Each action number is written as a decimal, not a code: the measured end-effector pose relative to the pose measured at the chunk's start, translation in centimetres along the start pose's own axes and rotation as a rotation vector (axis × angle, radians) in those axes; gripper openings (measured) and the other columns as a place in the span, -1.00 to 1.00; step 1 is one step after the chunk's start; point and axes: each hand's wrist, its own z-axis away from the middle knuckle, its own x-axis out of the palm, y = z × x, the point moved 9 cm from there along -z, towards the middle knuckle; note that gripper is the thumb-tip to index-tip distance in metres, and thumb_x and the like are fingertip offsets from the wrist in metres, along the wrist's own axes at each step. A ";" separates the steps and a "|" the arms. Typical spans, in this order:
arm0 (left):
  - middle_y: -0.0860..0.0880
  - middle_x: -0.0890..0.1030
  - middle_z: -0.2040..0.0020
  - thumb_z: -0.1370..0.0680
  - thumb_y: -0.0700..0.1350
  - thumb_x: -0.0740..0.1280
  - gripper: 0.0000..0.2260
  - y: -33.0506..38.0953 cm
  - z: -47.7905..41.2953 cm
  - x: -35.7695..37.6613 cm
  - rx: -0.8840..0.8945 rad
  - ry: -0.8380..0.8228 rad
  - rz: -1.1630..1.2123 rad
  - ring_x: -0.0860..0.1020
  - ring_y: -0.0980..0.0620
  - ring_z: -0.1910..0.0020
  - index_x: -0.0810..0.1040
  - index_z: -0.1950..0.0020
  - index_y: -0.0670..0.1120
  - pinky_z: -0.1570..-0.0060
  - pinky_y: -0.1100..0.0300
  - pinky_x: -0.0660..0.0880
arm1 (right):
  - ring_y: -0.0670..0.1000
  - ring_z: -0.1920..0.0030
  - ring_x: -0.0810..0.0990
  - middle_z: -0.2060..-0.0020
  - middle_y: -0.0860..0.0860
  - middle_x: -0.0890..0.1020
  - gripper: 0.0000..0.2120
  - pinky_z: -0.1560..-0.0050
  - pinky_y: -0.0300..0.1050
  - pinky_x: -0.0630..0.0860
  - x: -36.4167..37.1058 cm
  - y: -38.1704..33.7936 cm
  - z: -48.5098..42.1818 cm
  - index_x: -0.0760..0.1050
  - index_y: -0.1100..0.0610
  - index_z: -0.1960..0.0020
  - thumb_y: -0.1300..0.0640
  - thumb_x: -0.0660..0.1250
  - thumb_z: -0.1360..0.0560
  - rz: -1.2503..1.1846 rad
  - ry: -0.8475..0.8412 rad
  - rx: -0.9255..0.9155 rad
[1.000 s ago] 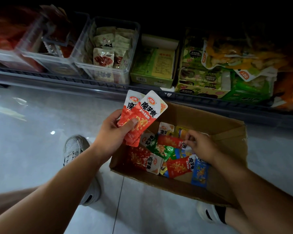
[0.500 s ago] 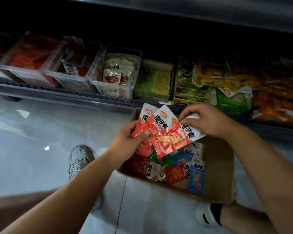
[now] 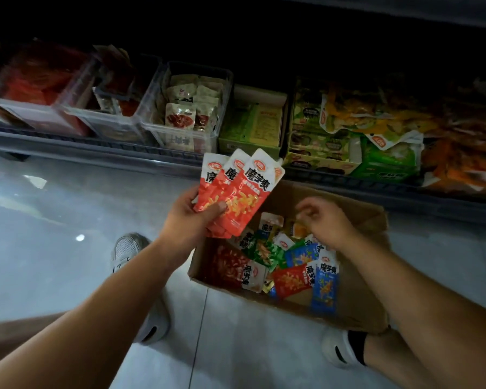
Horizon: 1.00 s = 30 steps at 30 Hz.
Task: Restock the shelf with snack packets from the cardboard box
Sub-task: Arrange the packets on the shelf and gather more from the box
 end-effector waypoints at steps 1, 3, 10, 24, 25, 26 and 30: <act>-0.14 0.71 -0.16 -0.54 -0.20 0.46 -0.63 -0.4 -0.1 -0.1 -0.004 0.005 -0.012 0.71 -0.14 -0.08 0.54 -0.34 -0.12 -0.10 -0.10 0.65 | -0.04 -0.04 0.62 -0.05 -0.08 0.62 -0.80 -0.09 -0.04 0.59 2.5 3.0 0.1 0.56 -0.07 -0.15 0.17 0.36 -0.58 0.140 -0.149 0.038; -0.10 0.72 -0.14 -0.56 -0.18 0.46 -0.65 -1.1 0.0 -0.2 -0.012 0.011 -0.040 0.71 -0.13 -0.08 0.54 -0.34 -0.08 -0.12 -0.10 0.64 | -0.03 -0.09 0.59 -0.11 -0.04 0.61 -0.76 -0.14 -0.06 0.57 6.2 8.2 0.8 0.59 -0.03 -0.19 0.15 0.42 -0.54 0.371 -0.328 0.076; -0.07 0.72 -0.13 -0.57 -0.15 0.44 -0.66 -1.8 -0.1 -0.3 -0.034 0.036 -0.049 0.72 -0.12 -0.07 0.53 -0.34 -0.05 -0.03 -0.08 0.66 | 0.01 -0.26 0.39 -0.22 -0.06 0.51 -0.73 -0.27 -0.03 0.36 8.8 13.3 2.1 0.52 -0.17 -0.17 -0.06 0.44 -0.48 0.754 -0.375 0.003; -0.03 0.72 -0.13 -0.56 -0.10 0.47 -0.63 -1.6 -0.1 -0.6 -0.021 0.064 -0.030 0.73 -0.08 -0.06 0.53 -0.36 0.01 -0.08 -0.08 0.65 | -0.01 0.11 0.60 0.15 -0.03 0.62 -0.83 0.06 0.03 0.58 3.8 7.6 0.4 0.45 -0.12 0.12 0.11 0.30 -0.60 0.234 -0.257 0.025; -0.05 0.72 -0.15 -0.56 -0.10 0.48 -0.62 -1.7 0.0 -0.6 -0.026 0.066 -0.021 0.72 -0.10 -0.07 0.52 -0.36 0.01 -0.11 -0.13 0.64 | -0.02 0.16 0.62 0.16 -0.02 0.64 -0.84 0.15 -0.02 0.57 2.7 5.8 0.2 0.47 -0.11 0.09 0.13 0.30 -0.61 0.172 -0.245 0.009; -0.07 0.71 -0.16 -0.55 -0.11 0.48 -0.60 -1.7 0.0 -0.7 -0.028 0.070 -0.009 0.72 -0.12 -0.08 0.52 -0.37 0.00 -0.13 -0.17 0.63 | -0.02 0.16 0.63 0.16 -0.02 0.65 -0.86 0.20 -0.06 0.54 1.5 3.9 0.0 0.50 -0.09 0.06 0.15 0.30 -0.61 0.118 -0.234 -0.008; -0.07 0.70 -0.19 -0.55 -0.12 0.49 -0.53 -1.8 0.6 -0.6 -0.041 0.114 0.047 0.72 -0.11 -0.09 0.46 -0.44 -0.01 -0.14 -0.20 0.62 | -0.02 0.11 0.69 0.18 -0.01 0.70 -0.88 0.15 -0.12 0.54 -2.9 -1.7 0.3 0.57 -0.02 0.00 0.20 0.36 -0.59 0.005 -0.225 -0.061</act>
